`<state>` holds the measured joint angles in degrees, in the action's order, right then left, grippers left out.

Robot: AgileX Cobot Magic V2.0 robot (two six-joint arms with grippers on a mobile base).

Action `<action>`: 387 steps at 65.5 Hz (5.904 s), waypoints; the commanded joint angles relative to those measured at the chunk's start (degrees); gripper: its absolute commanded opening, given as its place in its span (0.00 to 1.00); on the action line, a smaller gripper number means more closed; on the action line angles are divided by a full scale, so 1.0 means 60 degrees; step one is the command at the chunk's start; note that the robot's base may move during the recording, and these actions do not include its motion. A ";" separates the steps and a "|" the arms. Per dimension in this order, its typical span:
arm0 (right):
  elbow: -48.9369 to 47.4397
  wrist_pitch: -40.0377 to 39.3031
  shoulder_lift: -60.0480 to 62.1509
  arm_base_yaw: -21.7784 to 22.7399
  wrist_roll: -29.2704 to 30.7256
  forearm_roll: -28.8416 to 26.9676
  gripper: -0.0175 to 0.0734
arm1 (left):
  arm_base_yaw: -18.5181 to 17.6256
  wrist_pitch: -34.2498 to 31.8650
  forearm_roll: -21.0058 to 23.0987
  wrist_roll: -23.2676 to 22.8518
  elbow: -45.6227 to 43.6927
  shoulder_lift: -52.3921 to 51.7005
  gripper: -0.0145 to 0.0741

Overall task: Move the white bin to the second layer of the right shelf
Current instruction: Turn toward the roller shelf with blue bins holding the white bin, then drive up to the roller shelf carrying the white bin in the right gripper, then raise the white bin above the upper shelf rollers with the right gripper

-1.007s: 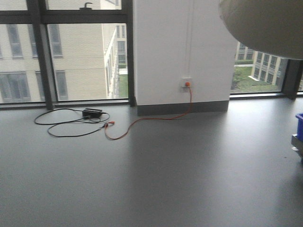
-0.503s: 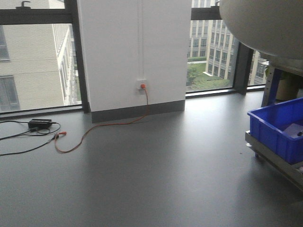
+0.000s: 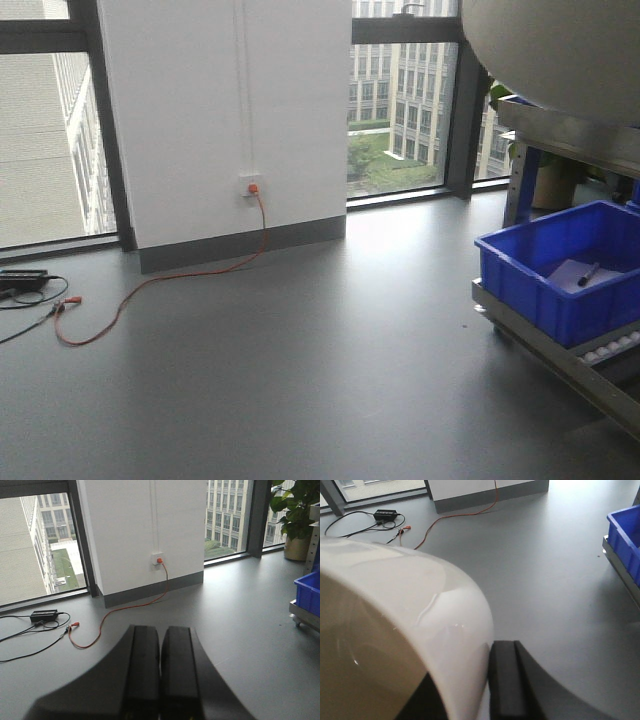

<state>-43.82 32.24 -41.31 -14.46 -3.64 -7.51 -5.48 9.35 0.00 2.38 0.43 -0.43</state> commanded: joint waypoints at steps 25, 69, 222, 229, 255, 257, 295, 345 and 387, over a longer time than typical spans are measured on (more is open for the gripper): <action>-0.0292 -0.0973 0.0064 0.0073 0.0019 -0.0051 0.25 | -0.0038 -0.0821 0.0000 -0.0029 0.0351 -0.0030 0.26; -0.0292 -0.0951 0.0076 0.0073 0.0019 -0.0051 0.25 | -0.0038 -0.0821 0.0000 -0.0029 0.0351 -0.0030 0.26; -0.0292 -0.0830 0.0128 0.0073 0.0019 -0.0051 0.25 | -0.0038 -0.0821 0.0000 -0.0029 0.0351 -0.0030 0.26; -0.0292 -0.0830 0.0128 0.0073 0.0019 -0.0051 0.25 | -0.0038 -0.0821 0.0000 -0.0029 0.0351 -0.0030 0.26; -0.0292 -0.0830 0.0128 0.0073 0.0019 -0.0051 0.25 | -0.0038 -0.0821 0.0000 -0.0029 0.0351 -0.0030 0.26; -0.0292 -0.0830 0.0128 0.0073 0.0019 -0.0051 0.25 | -0.0038 -0.0821 0.0000 -0.0029 0.0351 -0.0030 0.26; -0.0292 -0.0830 0.0128 0.0073 0.0019 -0.0051 0.25 | -0.0038 -0.0821 0.0000 -0.0029 0.0351 -0.0030 0.26; -0.0292 -0.0830 0.0128 0.0073 0.0019 -0.0051 0.25 | -0.0038 -0.0821 0.0000 -0.0029 0.0351 -0.0030 0.26; -0.0292 -0.0830 0.0128 0.0073 0.0019 -0.0051 0.25 | -0.0038 -0.0821 0.0000 -0.0029 0.0351 -0.0030 0.26</action>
<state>-43.68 32.64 -40.83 -14.46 -3.64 -7.51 -5.48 9.35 0.00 2.38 0.43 -0.43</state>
